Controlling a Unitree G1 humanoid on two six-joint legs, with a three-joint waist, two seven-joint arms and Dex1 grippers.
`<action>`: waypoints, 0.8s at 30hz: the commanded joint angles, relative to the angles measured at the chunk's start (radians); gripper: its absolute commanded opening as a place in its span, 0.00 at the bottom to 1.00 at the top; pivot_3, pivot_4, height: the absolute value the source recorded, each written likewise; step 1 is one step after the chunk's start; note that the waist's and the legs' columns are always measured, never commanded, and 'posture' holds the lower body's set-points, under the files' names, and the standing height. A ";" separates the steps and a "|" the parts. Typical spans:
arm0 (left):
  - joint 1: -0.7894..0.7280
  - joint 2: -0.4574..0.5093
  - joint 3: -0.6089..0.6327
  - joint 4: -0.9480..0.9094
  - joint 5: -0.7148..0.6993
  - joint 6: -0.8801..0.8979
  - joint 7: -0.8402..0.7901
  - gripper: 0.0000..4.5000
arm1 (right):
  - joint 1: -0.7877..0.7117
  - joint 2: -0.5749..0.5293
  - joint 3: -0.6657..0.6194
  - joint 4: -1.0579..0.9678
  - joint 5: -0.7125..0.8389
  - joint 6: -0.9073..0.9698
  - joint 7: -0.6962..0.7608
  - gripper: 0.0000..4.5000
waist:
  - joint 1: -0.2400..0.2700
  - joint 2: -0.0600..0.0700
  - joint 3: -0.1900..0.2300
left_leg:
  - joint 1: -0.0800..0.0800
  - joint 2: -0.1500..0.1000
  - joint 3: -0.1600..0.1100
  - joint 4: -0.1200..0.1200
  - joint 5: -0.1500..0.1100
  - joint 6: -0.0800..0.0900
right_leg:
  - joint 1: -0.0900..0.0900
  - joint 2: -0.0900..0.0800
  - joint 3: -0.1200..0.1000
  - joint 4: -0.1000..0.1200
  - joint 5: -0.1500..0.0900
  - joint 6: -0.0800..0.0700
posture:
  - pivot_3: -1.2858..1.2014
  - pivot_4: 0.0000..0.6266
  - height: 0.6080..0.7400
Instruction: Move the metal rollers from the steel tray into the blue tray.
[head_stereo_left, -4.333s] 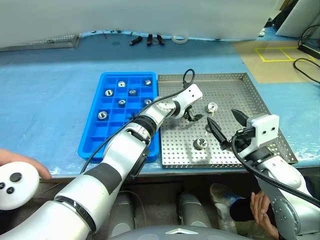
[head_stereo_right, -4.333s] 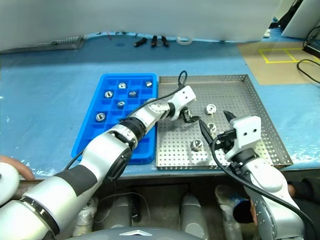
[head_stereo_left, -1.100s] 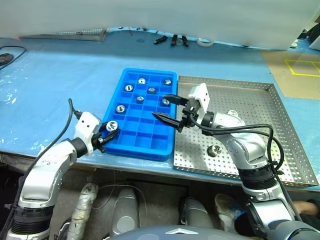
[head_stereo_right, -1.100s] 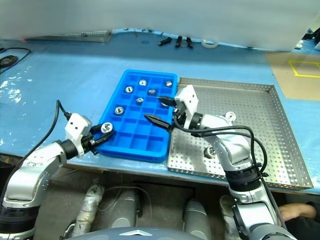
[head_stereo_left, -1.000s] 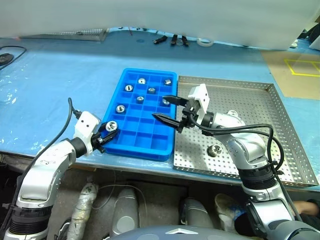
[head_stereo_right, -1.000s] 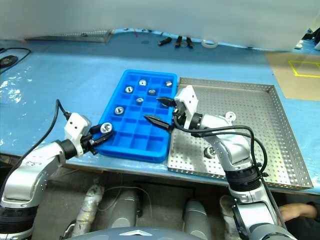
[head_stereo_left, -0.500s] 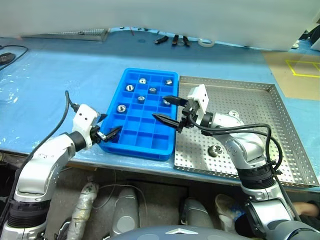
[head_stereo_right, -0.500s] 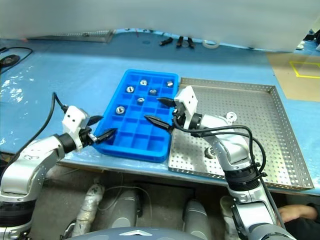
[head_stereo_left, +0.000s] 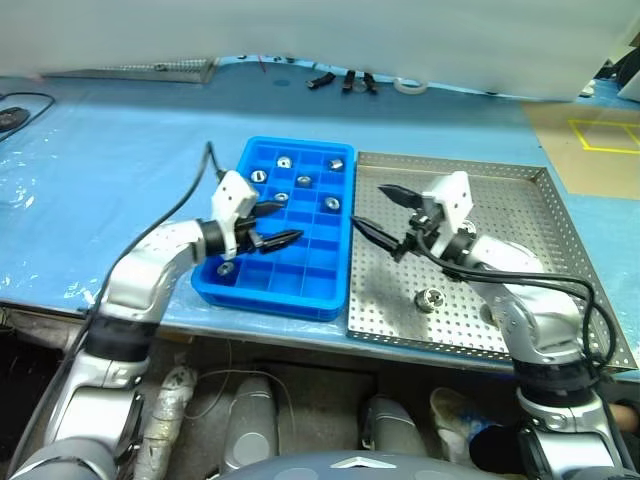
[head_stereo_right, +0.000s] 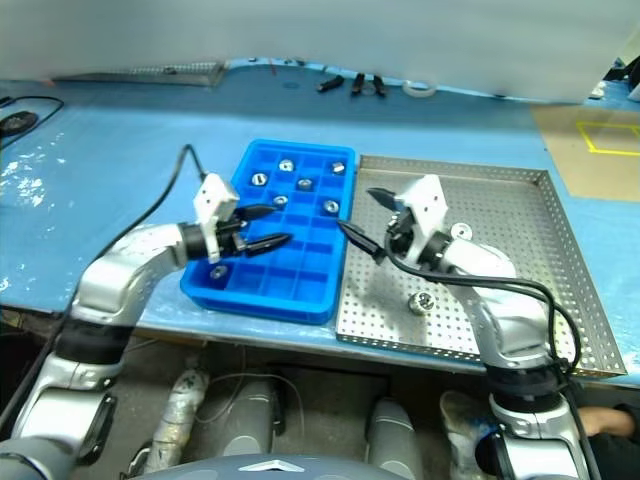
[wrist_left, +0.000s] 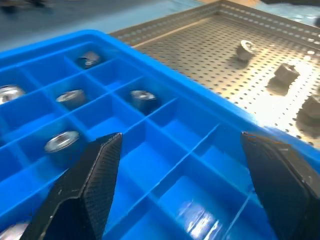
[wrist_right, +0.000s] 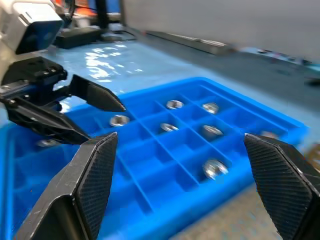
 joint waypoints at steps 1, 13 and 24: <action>-0.143 -0.070 -0.087 0.159 0.049 -0.121 -0.112 0.89 | 0.078 -0.026 -0.102 -0.127 0.014 0.020 -0.060 0.95 | -0.011 0.000 0.000 | 0.000 0.000 0.000 0.000 0.000 0.000 | 0.000 0.000 0.000 0.000 0.000 0.000 | 0.42 0.24 1.00; -0.460 -0.350 -0.299 0.751 0.244 -0.524 -0.484 0.89 | 0.467 0.020 -0.238 -0.450 0.035 0.103 -0.230 0.95 | -0.114 0.000 -0.001 | 0.001 -0.001 0.004 0.001 -0.005 0.008 | 0.000 -0.001 0.001 -0.004 0.000 0.000 | 0.29 0.24 1.00; -0.586 -0.533 -0.296 1.124 0.407 -0.746 -0.431 0.89 | 0.603 0.092 -0.211 -0.560 -0.010 0.096 -0.352 0.95 | -0.168 0.000 -0.001 | 0.000 -0.004 0.004 0.007 -0.009 0.015 | 0.002 -0.004 0.003 -0.005 -0.002 0.004 | 0.25 0.24 1.00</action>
